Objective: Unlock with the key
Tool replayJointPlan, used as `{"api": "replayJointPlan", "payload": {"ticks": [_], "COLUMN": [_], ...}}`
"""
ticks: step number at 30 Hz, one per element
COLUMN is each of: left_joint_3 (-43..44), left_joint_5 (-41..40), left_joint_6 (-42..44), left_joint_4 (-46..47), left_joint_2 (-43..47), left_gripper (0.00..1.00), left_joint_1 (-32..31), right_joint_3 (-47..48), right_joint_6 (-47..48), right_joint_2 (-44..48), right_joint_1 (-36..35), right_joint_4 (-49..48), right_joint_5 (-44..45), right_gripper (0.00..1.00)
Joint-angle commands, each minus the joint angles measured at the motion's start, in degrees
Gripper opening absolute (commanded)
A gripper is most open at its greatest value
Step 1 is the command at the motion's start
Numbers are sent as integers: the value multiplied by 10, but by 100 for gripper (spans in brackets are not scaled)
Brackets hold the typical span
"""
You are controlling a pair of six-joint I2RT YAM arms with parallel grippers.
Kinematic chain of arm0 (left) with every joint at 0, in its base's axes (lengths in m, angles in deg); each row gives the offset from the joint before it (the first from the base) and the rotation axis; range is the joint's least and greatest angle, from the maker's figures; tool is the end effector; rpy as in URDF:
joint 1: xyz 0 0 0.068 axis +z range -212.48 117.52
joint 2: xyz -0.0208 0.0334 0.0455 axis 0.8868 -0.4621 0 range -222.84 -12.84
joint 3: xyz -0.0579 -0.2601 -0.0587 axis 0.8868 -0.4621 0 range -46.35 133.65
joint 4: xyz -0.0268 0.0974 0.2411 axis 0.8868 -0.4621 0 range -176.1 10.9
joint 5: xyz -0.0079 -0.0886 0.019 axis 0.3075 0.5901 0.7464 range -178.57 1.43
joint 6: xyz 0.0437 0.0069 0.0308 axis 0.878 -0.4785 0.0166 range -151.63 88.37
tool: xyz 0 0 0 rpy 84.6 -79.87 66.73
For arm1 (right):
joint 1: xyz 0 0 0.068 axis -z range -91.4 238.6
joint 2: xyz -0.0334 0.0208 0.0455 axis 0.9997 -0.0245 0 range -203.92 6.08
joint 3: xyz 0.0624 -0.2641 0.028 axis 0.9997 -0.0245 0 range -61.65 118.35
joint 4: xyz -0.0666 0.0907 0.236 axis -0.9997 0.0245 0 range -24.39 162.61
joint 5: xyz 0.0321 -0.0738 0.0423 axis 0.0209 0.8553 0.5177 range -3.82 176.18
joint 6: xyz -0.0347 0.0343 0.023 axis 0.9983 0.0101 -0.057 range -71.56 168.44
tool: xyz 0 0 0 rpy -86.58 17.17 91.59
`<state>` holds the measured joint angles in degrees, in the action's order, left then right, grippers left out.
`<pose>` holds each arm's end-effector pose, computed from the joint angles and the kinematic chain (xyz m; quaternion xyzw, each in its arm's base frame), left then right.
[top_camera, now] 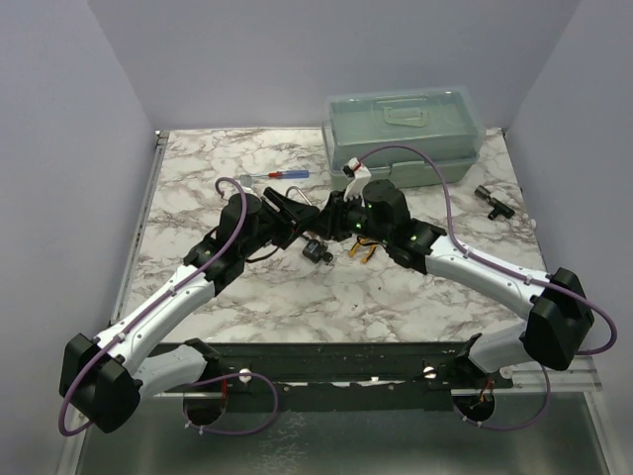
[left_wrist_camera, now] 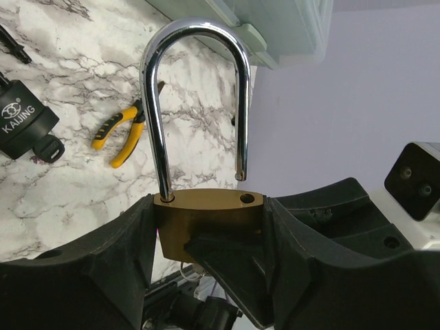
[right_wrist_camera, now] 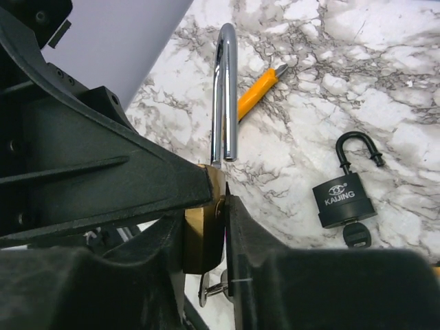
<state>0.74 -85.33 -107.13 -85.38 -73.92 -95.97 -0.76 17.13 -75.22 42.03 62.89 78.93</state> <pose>0.2050 -0.1383 0.3056 -0.2789 0.7715 -0.4787 0.3129 0.2269 0.2462 0.3120 -0.1439 0.7937 0.4097 0.4259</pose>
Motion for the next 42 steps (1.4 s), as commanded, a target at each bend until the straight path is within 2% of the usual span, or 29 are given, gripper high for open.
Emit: {"api": "replayJointPlan", "payload": {"ticks": [1,3,4,6,7,8,11,12,19,27,31,38,42], "left_joint_3": [2,-2,-4,-11,-13,-16,-27,-32,-50,-73,-82,-121,-135], "left_joint_5": [7,9,11,13,13,11,-2,-7,-28,-15,11,84,92], "left_joint_6": [-22,-18,-15,-7,0,6,20,25,56,185,213,205,191], "left_joint_4": [34,37,42,50,51,51,45,42,12,3,4,114,157], "left_joint_2": [11,14,17,23,27,32,52,60,119,203,235,275,282], "left_gripper": [0,0,5,25,45,58,88,94,96,95,99,98,89], "left_joint_1": [-2,-3,-3,-3,-3,-2,-2,-2,-1,0,0,1,0], "right_joint_3": [15,12,9,3,-1,-6,-22,-28,-56,-62,-58,-40,-25], "right_joint_6": [0,-1,-1,-2,-1,-1,-2,-2,-5,-6,-17,-55,-69], "right_joint_2": [-7,-4,-2,4,8,13,32,39,96,146,169,211,228], "right_joint_1": [-5,-5,-5,-5,-5,-5,-5,-5,-4,-5,-4,-5,-5], "right_joint_4": [12,11,9,5,1,-2,-15,-18,-19,-2,-2,-6,-5], "right_joint_5": [32,36,37,39,37,34,29,25,13,6,-15,-59,-74], "right_gripper": [19,8,3,0,0,0,0,0,0,0,0,0,0]}}
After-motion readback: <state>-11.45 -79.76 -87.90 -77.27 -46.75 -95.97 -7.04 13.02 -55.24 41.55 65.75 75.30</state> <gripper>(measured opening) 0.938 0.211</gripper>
